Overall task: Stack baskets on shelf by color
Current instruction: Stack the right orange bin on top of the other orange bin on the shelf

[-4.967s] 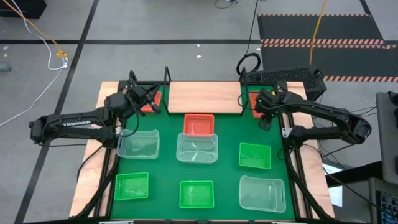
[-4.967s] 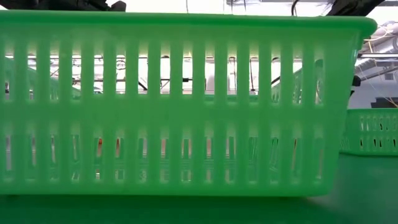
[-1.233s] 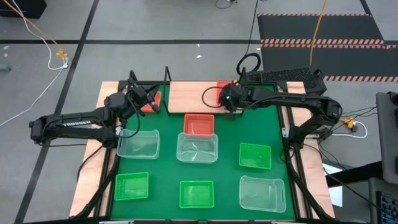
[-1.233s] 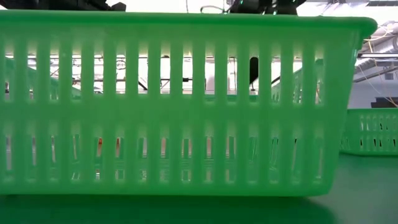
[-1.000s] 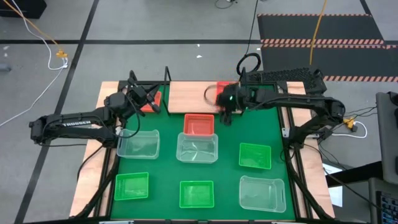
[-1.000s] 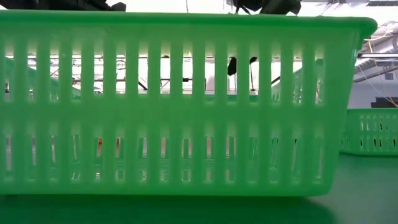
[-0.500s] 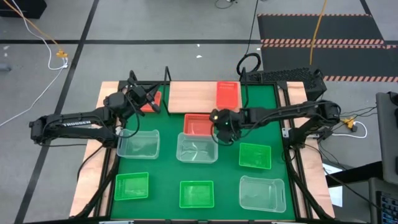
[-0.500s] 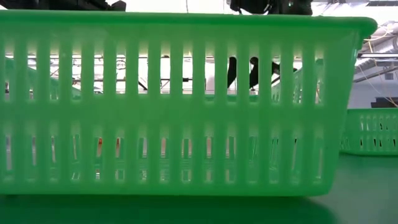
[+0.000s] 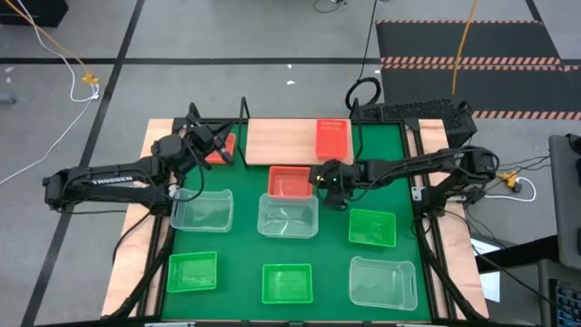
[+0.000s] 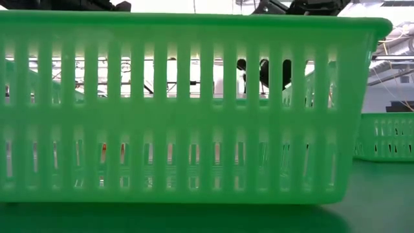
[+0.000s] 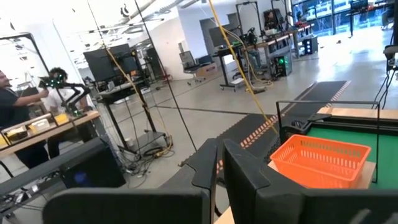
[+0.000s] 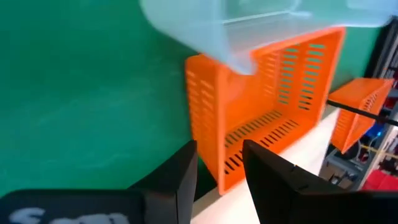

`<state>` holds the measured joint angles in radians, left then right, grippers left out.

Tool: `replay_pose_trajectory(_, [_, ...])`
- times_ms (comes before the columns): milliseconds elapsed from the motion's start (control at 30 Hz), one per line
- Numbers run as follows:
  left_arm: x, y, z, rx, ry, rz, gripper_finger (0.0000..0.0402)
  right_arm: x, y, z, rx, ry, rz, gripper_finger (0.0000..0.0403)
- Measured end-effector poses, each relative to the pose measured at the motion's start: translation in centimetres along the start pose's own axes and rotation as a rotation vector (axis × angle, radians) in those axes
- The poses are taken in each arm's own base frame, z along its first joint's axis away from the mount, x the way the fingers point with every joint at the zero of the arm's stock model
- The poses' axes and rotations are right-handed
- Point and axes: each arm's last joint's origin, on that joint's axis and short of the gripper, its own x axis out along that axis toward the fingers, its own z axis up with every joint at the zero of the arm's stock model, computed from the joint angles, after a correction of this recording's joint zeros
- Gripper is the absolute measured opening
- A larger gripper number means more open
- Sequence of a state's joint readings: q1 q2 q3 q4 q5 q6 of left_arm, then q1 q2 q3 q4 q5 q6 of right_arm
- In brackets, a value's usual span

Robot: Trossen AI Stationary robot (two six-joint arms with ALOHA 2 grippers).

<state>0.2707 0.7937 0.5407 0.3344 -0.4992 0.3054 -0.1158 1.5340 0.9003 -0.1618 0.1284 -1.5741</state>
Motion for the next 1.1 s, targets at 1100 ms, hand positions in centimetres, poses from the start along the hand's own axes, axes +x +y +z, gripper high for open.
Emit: replay_pose_trajectory(1100, [0.1,0.2,-0.1,0.015,0.004,0.012,0.0031,2.9,0.0,-0.4,0.102,-0.035,-0.11,0.0014])
